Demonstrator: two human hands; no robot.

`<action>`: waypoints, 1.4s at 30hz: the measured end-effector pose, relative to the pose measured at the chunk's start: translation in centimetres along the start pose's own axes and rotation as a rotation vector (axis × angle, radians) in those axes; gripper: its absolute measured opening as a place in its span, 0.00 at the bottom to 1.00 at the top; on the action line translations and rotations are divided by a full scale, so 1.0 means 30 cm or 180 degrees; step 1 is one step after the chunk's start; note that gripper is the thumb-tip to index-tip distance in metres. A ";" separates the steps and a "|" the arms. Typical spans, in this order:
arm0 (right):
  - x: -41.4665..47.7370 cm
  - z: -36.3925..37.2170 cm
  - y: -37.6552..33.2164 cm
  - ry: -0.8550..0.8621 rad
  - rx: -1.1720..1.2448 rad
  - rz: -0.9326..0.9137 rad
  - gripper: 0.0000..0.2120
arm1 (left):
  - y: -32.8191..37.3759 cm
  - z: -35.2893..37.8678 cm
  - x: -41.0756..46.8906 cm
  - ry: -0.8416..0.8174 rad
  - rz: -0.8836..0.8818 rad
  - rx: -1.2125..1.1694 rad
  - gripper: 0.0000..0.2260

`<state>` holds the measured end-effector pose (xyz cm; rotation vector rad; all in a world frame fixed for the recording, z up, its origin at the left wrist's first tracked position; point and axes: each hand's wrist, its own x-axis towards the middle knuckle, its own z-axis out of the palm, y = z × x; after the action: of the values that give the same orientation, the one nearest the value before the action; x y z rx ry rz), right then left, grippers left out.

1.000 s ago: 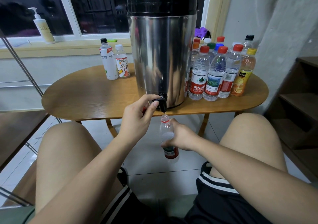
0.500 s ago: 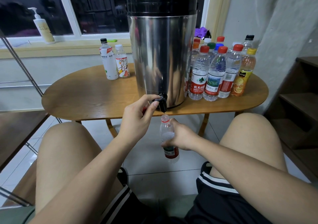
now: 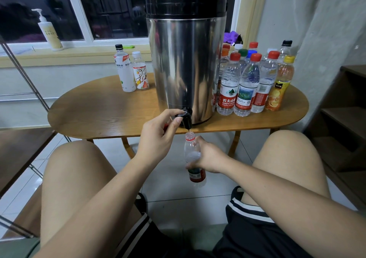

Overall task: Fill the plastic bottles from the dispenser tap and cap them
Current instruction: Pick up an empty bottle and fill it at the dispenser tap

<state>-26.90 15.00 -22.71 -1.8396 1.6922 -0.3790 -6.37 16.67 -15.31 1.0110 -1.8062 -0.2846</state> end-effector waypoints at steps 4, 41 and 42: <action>-0.002 -0.001 -0.002 0.0001 0.0013 -0.0015 0.46 | -0.003 0.001 0.001 -0.0007 -0.0004 -0.0017 0.09; 0.004 0.005 0.000 0.0018 0.0026 -0.0016 0.46 | -0.005 0.002 -0.001 -0.0011 -0.0055 -0.0040 0.09; 0.005 0.006 0.002 0.0022 0.0033 -0.0011 0.45 | -0.006 0.002 -0.001 -0.0011 -0.0058 -0.0042 0.09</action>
<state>-26.81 14.91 -22.91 -1.8358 1.6889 -0.3953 -6.33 16.55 -15.46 1.0186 -1.7967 -0.3092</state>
